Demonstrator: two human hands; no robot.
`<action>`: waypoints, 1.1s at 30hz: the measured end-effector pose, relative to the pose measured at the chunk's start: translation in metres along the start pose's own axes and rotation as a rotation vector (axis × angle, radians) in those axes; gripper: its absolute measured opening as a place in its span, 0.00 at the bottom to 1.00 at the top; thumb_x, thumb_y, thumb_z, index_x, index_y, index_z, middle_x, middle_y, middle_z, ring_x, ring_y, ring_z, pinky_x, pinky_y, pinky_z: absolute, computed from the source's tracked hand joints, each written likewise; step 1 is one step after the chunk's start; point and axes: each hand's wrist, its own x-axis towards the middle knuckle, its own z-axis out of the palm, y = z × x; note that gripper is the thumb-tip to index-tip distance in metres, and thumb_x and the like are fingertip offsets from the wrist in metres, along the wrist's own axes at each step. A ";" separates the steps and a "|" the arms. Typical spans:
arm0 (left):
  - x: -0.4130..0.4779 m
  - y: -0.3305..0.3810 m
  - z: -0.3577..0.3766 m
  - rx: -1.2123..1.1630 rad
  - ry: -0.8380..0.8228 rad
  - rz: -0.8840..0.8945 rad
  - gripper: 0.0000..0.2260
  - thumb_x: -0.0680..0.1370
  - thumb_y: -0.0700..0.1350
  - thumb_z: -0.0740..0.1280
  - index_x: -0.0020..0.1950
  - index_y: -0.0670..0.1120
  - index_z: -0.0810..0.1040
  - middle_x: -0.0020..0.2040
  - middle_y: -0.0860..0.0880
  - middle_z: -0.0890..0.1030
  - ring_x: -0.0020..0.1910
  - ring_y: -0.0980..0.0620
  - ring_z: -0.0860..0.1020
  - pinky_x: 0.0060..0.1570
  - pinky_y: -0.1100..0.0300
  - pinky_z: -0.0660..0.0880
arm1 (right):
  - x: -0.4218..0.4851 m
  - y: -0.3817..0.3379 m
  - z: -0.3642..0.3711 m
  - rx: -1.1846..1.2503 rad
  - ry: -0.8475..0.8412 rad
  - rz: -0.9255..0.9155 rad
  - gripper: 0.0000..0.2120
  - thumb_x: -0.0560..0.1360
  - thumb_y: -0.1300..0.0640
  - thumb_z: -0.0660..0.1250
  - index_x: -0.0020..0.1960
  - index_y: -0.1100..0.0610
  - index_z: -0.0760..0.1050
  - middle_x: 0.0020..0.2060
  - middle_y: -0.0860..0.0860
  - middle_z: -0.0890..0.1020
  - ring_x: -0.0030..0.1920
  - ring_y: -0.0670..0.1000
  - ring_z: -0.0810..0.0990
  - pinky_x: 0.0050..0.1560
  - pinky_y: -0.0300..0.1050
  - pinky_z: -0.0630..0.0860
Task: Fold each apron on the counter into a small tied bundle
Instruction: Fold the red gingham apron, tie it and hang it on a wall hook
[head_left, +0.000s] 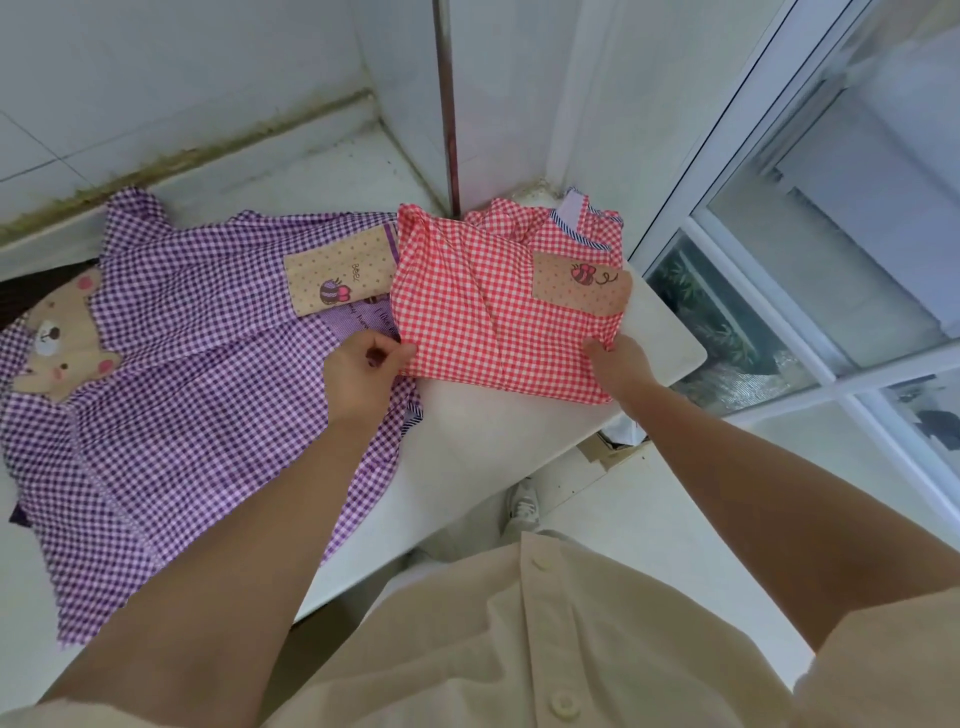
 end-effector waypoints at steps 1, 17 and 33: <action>0.000 0.000 -0.004 -0.043 -0.029 0.002 0.06 0.75 0.44 0.73 0.43 0.42 0.82 0.39 0.50 0.82 0.37 0.57 0.77 0.41 0.71 0.73 | -0.001 -0.001 0.000 0.001 -0.001 0.001 0.17 0.83 0.51 0.55 0.60 0.63 0.73 0.54 0.60 0.80 0.55 0.60 0.78 0.58 0.52 0.75; -0.006 -0.010 -0.030 -0.231 -0.380 -0.137 0.02 0.78 0.35 0.67 0.47 0.39 0.79 0.43 0.47 0.81 0.40 0.62 0.80 0.45 0.71 0.75 | -0.005 0.012 -0.020 -0.107 0.103 -0.094 0.14 0.83 0.51 0.56 0.46 0.60 0.70 0.37 0.51 0.75 0.43 0.54 0.74 0.45 0.45 0.68; -0.001 0.040 0.013 0.151 -0.531 0.280 0.24 0.74 0.57 0.67 0.63 0.42 0.77 0.60 0.48 0.79 0.57 0.51 0.77 0.59 0.55 0.74 | -0.010 0.030 -0.038 0.070 -0.025 -0.184 0.16 0.84 0.53 0.53 0.66 0.60 0.69 0.53 0.54 0.78 0.55 0.55 0.76 0.64 0.56 0.72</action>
